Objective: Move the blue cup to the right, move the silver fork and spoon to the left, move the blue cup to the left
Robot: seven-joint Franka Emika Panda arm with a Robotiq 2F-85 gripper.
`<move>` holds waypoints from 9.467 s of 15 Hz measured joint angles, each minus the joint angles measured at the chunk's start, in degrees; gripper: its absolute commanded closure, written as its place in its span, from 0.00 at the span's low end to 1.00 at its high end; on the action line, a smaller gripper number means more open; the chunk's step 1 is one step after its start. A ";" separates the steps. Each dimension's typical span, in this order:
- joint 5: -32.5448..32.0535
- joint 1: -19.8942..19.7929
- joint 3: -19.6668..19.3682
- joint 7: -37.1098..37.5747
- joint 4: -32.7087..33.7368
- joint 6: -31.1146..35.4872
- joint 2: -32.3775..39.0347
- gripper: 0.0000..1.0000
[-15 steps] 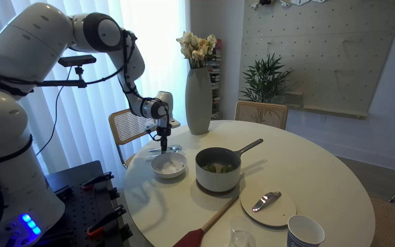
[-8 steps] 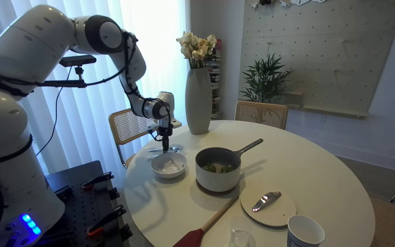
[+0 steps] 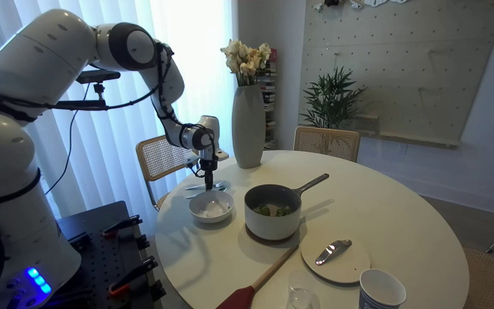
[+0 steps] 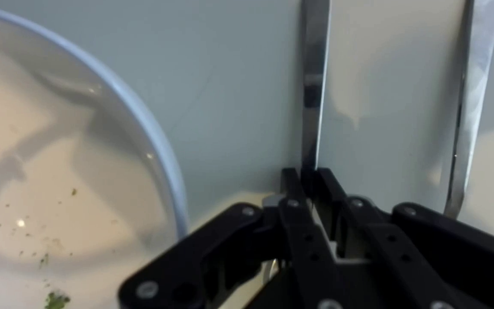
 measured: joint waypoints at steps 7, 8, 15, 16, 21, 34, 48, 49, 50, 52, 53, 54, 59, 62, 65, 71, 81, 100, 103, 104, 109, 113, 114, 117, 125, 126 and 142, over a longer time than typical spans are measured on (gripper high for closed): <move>0.00 -0.01 0.00 -0.05 0.70 0.00 0.12 0.01; 0.00 -0.01 0.04 -0.10 0.87 0.00 0.05 0.00; 0.00 -0.02 0.42 -0.45 0.89 0.00 -4.40 0.00; 0.00 -0.02 0.45 -0.62 0.56 0.00 -5.51 0.00; 0.00 -0.29 0.60 -2.58 -4.71 -0.03 -13.02 0.00; -10.04 -15.25 -5.60 -24.62 -29.79 0.84 -37.27 0.00; 0.70 -50.43 -7.59 -77.70 -14.56 14.70 -23.72 0.00; 0.77 -51.52 -6.58 -78.12 -12.23 14.70 -21.68 0.00; 0.77 -52.30 -5.74 -78.60 -10.05 14.70 -19.76 0.00; 0.77 -53.50 -4.26 -79.03 -5.80 14.70 -15.96 0.00; 0.72 -53.82 -3.77 -79.03 -3.80 14.69 -14.18 0.00; 0.64 -54.00 -3.43 -79.03 -1.83 14.68 -12.41 0.00; 0.15 -54.43 -2.83 -79.03 6.05 14.48 -5.01 0.00; -0.08 -54.77 -2.79 -79.03 8.92 14.29 -2.02 0.00; -0.23 -55.09 -2.78 -79.03 11.21 13.81 0.04 0.00; -0.36 -55.18 -2.60 -79.03 14.33 13.32 2.26 0.51; -0.37 -55.13 -2.45 -79.01 16.21 13.08 2.56 1.00; 3.04 -55.74 4.98 -86.24 15.17 -0.10 -11.01 0.99; 7.99 -55.68 8.36 -94.17 9.76 -3.33 -17.24 0.99; 9.70 -55.47 9.02 -96.67 7.53 -4.58 -19.61 0.99; 16.26 -51.39 7.87 -103.94 -5.89 -9.27 -33.25 0.99; 17.22 -43.95 3.93 -104.45 -17.28 -12.48 -44.68 0.99; 17.22 -41.86 2.99 -104.45 -20.10 -13.35 -47.48 0.99; 17.11 -35.85 0.81 -103.82 -28.65 -15.74 -56.01 0.99; 11.41 -25.40 0.02 -89.00 -52.15 -9.34 -77.07 0.99; 9.03 -25.25 0.03 -86.37 -53.98 -6.75 -78.25 0.99; -4.72 -25.05 -2.09 -70.73 -53.85 12.41 -61.02 0.99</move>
